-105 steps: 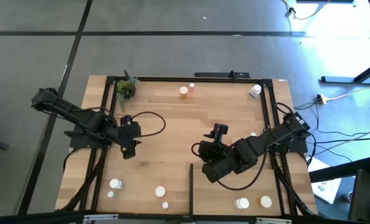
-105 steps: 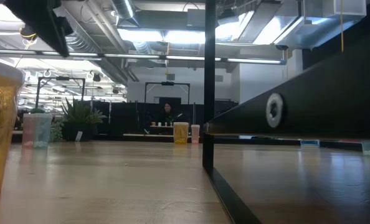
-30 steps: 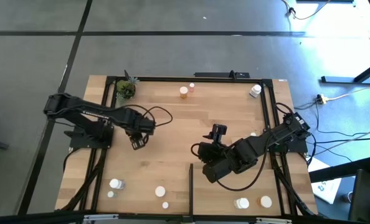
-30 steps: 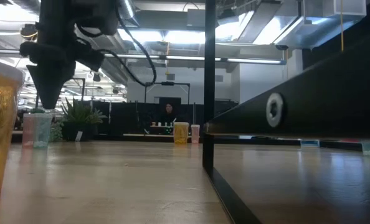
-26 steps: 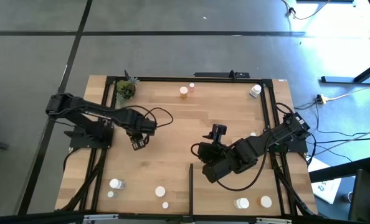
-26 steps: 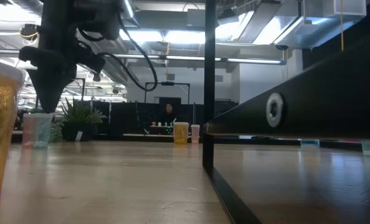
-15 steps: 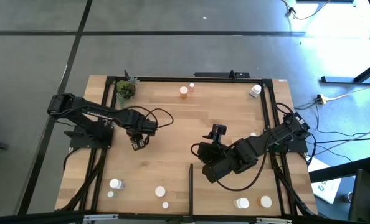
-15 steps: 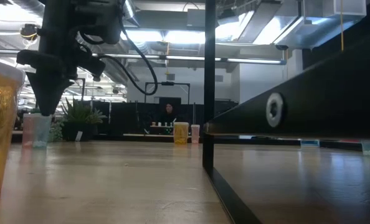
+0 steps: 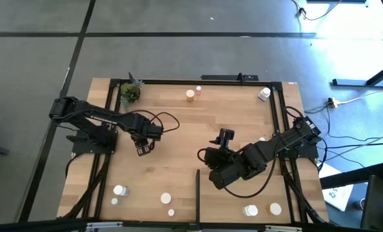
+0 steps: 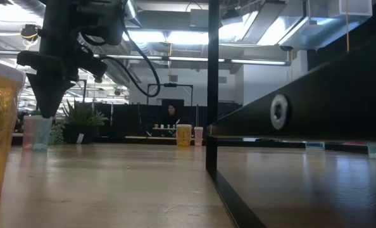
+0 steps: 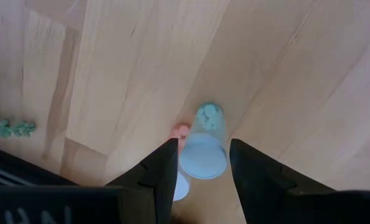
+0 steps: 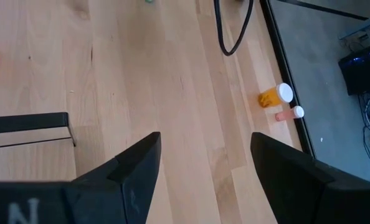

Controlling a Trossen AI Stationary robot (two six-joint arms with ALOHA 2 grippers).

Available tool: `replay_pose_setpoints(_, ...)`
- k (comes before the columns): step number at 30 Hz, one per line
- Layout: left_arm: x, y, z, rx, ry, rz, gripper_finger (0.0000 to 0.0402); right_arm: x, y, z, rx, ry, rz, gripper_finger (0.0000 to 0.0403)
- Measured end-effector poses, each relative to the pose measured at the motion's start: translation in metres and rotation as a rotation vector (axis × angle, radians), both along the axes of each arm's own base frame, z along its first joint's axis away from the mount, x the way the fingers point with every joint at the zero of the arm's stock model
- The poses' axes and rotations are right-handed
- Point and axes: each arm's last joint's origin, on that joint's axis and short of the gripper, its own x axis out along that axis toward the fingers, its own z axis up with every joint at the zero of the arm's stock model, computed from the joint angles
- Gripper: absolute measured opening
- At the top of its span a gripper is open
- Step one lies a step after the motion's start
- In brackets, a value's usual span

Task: Pick and place medicine bottles onto shelf by color
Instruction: Put the top left blue pill bottle on the shelf

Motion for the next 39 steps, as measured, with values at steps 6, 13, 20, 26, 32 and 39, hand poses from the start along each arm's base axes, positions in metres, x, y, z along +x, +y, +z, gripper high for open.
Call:
replay_pose_setpoints(6, -0.0003, 0.0000, -0.0011, 0.001, 0.015, 0.000, 0.0139, 0.0001, 0.0000, 0.0001, 0.000, -0.002, 0.000, 0.0250)
replay_pose_setpoints(13, 0.0001, 0.0000, -0.0012, -0.002, 0.015, -0.030, 0.0139, 0.0004, 0.0000, 0.0001, 0.001, -0.003, 0.000, 0.0250)
replay_pose_setpoints(20, 0.0024, -0.0001, -0.0014, -0.007, -0.004, -0.078, 0.0139, 0.0004, 0.0001, 0.0001, 0.001, -0.004, 0.001, 0.0250)
replay_pose_setpoints(26, 0.0024, -0.0006, -0.0014, -0.009, -0.001, -0.104, 0.0139, 0.0004, 0.0011, -0.0004, 0.015, 0.027, 0.039, 0.0250)
replay_pose_setpoints(32, 0.0024, -0.0016, -0.0014, -0.009, 0.000, -0.109, 0.0139, 0.0009, 0.0021, -0.0006, 0.027, 0.039, 0.062, 0.0250)
replay_pose_setpoints(39, 0.0024, -0.0016, -0.0014, -0.009, -0.001, -0.105, 0.0139, 0.0011, 0.0022, -0.0005, 0.031, 0.035, 0.060, 0.0250)
